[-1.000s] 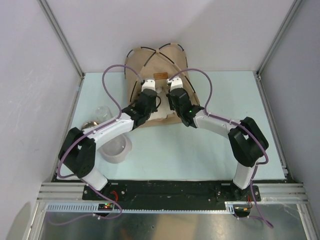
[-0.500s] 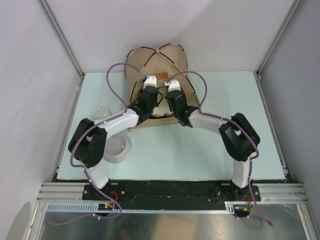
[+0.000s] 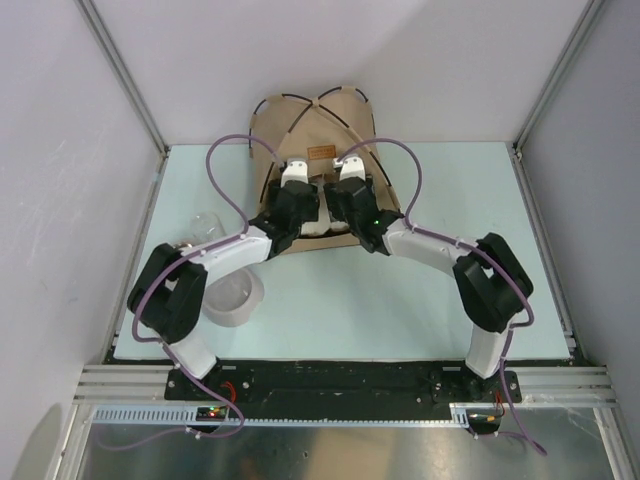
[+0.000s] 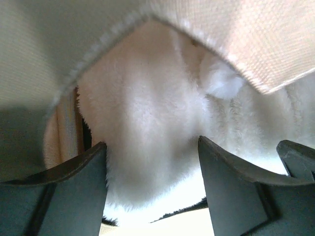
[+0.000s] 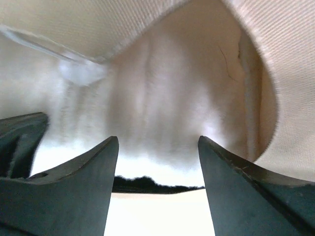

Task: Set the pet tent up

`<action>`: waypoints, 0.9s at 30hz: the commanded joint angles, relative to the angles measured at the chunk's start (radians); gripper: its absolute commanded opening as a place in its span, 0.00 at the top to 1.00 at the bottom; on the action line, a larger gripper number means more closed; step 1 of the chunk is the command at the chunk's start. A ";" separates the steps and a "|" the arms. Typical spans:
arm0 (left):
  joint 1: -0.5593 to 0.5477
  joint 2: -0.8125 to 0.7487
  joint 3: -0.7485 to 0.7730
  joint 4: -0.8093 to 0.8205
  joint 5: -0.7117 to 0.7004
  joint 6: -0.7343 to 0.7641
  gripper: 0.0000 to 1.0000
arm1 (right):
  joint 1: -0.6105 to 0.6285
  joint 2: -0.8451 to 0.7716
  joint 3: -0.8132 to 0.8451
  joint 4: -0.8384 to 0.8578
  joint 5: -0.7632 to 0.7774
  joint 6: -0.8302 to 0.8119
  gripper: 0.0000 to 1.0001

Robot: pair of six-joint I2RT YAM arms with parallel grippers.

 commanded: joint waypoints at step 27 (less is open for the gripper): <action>-0.009 -0.440 -0.003 -0.266 0.191 -0.114 0.00 | 0.022 -0.460 -0.101 -0.256 -0.173 0.226 0.23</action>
